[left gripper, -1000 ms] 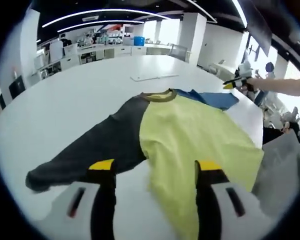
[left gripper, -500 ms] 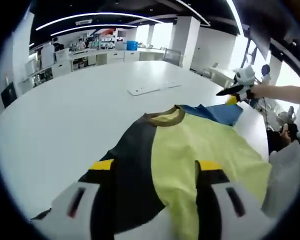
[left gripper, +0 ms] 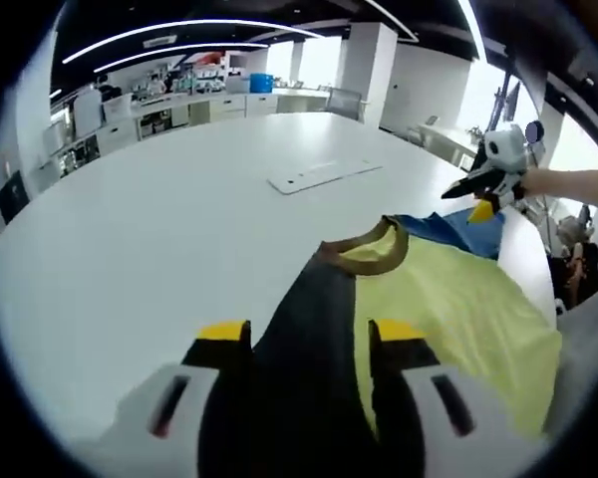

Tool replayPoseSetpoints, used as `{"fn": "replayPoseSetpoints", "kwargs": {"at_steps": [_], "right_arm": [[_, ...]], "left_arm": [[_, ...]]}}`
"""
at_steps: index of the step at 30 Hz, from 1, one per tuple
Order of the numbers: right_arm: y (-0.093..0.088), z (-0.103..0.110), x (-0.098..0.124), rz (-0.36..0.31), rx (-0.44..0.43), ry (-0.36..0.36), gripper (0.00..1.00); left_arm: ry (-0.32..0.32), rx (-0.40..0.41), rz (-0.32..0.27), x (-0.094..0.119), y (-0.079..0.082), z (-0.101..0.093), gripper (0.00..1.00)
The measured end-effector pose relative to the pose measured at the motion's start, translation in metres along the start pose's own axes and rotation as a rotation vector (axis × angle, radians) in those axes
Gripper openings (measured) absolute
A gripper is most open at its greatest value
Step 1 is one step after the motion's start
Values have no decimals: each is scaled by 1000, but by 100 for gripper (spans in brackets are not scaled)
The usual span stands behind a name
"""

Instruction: Fold the garment on the visible template until the final outline fits inside the template.

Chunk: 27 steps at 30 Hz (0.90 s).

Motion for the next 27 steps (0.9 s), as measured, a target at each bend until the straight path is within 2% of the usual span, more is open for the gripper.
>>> {"fn": "replayPoseSetpoints", "kwargs": {"at_steps": [4, 6, 10, 12, 15, 18, 22, 27], "right_arm": [[6, 5, -13, 17, 39, 6, 53], [11, 0, -21, 20, 44, 10, 51], [12, 2, -33, 47, 87, 5, 42], [12, 3, -37, 58, 92, 6, 38], [11, 1, -40, 66, 126, -16, 33], [10, 2, -42, 74, 130, -10, 24], [10, -6, -47, 93, 137, -15, 21], [6, -7, -46, 102, 133, -13, 11]], "left_arm": [[8, -23, 16, -11, 4, -1, 40], [6, -31, 24, -15, 5, -3, 37], [17, -36, 48, -25, 1, 7, 33], [16, -33, 54, -28, 0, 6, 29], [18, -32, 64, -33, -3, 10, 26], [23, -27, 71, -38, -6, 12, 25], [25, -27, 81, -39, -6, 14, 22], [24, -36, 103, -43, -12, 17, 18]]}}
Point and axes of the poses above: the point that each gripper's makers call its tool centre point, and the gripper's own axes: x roughly backward along the fingers, z roughly to its left, y roughly out of its top, the point moved 1 cm from there along x, roughly backward along the fingers, and after that the axes turned 7 degrees about -y, right-handed, at the moved point
